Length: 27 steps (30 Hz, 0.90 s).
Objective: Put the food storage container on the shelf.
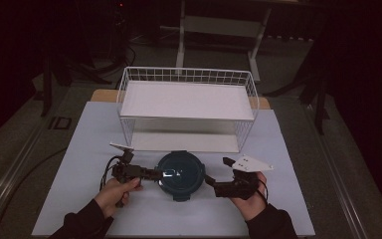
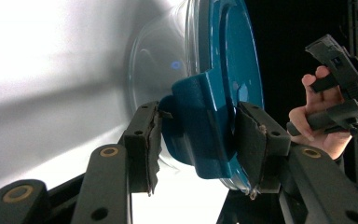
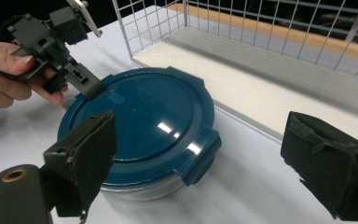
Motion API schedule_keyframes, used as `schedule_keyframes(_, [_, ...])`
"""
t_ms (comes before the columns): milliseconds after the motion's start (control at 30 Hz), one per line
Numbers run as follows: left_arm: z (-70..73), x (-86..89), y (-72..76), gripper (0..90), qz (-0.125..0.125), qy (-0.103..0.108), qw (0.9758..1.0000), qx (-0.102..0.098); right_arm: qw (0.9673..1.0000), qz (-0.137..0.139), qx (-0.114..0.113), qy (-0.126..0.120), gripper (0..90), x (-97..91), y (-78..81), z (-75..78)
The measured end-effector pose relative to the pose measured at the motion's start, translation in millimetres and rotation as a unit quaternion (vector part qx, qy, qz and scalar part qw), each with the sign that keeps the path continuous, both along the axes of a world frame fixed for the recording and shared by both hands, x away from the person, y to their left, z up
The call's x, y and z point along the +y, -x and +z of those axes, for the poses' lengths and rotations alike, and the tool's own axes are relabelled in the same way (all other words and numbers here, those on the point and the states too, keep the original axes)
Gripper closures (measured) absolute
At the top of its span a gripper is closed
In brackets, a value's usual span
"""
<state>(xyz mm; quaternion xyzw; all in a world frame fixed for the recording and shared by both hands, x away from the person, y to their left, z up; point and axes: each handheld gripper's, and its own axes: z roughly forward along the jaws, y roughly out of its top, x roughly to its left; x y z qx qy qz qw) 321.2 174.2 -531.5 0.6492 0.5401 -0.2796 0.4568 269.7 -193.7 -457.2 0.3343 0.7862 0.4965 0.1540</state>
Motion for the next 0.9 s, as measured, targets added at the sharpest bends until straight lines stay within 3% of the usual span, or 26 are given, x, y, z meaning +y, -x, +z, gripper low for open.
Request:
schedule_keyframes(100, [7.5,-3.3,6.1,52.7,-0.005,-0.015,0.9995,-0.028,0.9998,-0.001,0.019,-0.006,13.4,-1.2,-3.4,-3.2])
schedule_keyframes(233, [13.3,-5.9,12.2,54.0,-0.010,-0.027,0.9980,-0.056,0.9971,0.003,0.073,-0.022,14.8,-0.5,-11.2,-11.7])
schedule_keyframes(267, [13.3,-5.9,12.2,54.2,-0.010,-0.027,0.9980,-0.056,0.9971,0.003,0.073,-0.022,14.8,-0.5,-11.2,-11.7])
schedule_keyframes(300, [14.6,-6.2,14.2,54.2,-0.013,-0.030,0.9974,-0.064,0.9957,0.003,0.089,-0.027,15.8,-0.3,-13.0,-13.5])
schedule_keyframes(333, [15.1,-6.2,15.2,54.5,-0.015,-0.031,0.9970,-0.070,0.9920,0.008,0.119,-0.041,18.8,-1.0,-17.4,-17.3])
schedule_keyframes(400, [15.9,-6.1,17.2,54.9,-0.019,-0.032,0.9963,-0.078,0.9861,0.012,0.153,-0.062,21.4,-3.0,-22.7,-21.9])
schedule_keyframes(467, [16.5,-5.9,18.7,55.1,-0.023,-0.033,0.9955,-0.085,0.9777,0.016,0.191,-0.087,23.5,-5.9,-28.7,-26.8])
schedule_keyframes(500, [16.9,-6.1,19.8,55.3,-0.025,-0.034,0.9949,-0.091,0.9751,0.016,0.201,-0.093,25.1,-6.8,-30.5,-28.6])
schedule_keyframes(533, [17.1,-6.1,20.4,55.4,-0.027,-0.034,0.9946,-0.095,0.9704,0.017,0.219,-0.101,28.1,-8.2,-33.3,-31.6])
schedule_keyframes(633, [17.9,-5.9,22.3,55.7,-0.033,-0.036,0.9932,-0.106,0.9627,0.025,0.248,-0.105,34.8,-9.2,-36.6,-38.2])
schedule_keyframes(800, [20.1,-6.5,25.4,56.3,-0.040,-0.041,0.9915,-0.117,0.9561,0.043,0.271,-0.102,43.2,-8.8,-39.2,-44.2])
schedule_keyframes(867, [20.2,-6.4,25.9,56.4,-0.042,-0.041,0.9910,-0.120,0.9521,0.049,0.281,-0.110,45.2,-9.4,-41.0,-45.9])
schedule_keyframes(900, [20.2,-6.4,25.9,56.5,-0.042,-0.041,0.9910,-0.120,0.9521,0.049,0.281,-0.110,45.2,-9.4,-41.0,-45.9])
